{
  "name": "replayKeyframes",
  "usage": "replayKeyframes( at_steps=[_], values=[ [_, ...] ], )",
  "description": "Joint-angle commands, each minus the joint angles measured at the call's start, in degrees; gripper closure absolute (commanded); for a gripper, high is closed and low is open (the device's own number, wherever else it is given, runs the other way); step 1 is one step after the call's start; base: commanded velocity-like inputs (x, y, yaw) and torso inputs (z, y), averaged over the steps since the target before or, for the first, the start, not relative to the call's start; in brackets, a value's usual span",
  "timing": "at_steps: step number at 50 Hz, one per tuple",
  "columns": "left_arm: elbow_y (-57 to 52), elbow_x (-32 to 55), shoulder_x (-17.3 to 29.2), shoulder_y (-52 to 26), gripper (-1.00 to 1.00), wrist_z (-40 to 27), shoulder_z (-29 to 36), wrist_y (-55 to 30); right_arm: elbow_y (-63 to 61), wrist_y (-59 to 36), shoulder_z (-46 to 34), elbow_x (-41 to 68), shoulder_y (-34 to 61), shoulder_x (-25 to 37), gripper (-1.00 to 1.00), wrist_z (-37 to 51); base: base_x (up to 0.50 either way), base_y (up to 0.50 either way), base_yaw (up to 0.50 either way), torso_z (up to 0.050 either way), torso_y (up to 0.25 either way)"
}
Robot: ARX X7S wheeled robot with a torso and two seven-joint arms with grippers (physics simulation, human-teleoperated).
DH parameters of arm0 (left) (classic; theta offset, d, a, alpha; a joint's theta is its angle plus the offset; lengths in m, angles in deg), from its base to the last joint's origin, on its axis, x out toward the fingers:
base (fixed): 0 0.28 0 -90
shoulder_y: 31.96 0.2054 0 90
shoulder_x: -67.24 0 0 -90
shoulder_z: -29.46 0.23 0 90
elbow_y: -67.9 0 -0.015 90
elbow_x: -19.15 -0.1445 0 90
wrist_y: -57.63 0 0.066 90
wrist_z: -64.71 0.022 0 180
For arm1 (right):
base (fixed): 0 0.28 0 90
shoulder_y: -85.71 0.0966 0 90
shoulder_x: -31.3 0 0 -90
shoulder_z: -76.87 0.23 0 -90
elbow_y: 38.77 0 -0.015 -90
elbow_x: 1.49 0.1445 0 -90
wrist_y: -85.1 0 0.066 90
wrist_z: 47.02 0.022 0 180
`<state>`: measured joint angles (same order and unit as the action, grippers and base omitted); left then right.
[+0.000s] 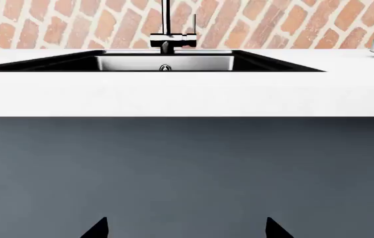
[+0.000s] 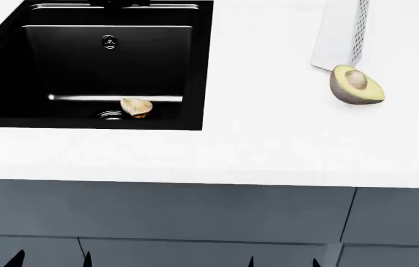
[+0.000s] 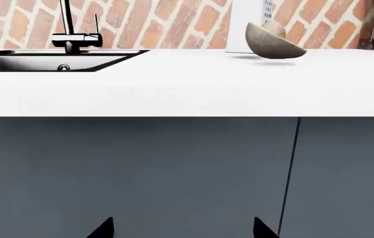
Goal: Turn on the sink faucet.
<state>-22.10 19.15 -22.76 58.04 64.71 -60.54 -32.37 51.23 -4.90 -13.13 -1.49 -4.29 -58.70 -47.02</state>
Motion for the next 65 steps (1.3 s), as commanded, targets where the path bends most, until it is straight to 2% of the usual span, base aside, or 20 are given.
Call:
replayKeyframes(
  at_steps=[1,18,47,65],
  values=[
    [0.1,0.9,0.8,-0.2,-1.0,-1.3,1.1,-0.1,0.1,-0.1,-1.7,0.1,0.2,0.9,-1.0,1.2,0.0,0.0,0.0,0.0,0.0],
    [-0.6,4.7,3.3,0.5,-1.0,-3.8,2.9,-0.4,-0.2,0.9,-5.2,0.9,0.2,3.7,-1.0,3.4,0.0,0.01,0.0,0.0,0.0],
    [-0.4,5.9,5.5,0.6,-1.0,-6.4,5.3,0.1,0.7,1.3,-6.7,3.6,0.7,5.4,-1.0,6.1,0.03,0.48,0.0,0.0,0.0],
    [-1.0,7.3,6.7,0.8,-1.0,-7.2,6.4,-0.7,-0.8,0.2,-7.8,4.4,0.7,6.3,-1.0,8.1,0.0,0.02,0.0,0.0,0.0]
  ],
)
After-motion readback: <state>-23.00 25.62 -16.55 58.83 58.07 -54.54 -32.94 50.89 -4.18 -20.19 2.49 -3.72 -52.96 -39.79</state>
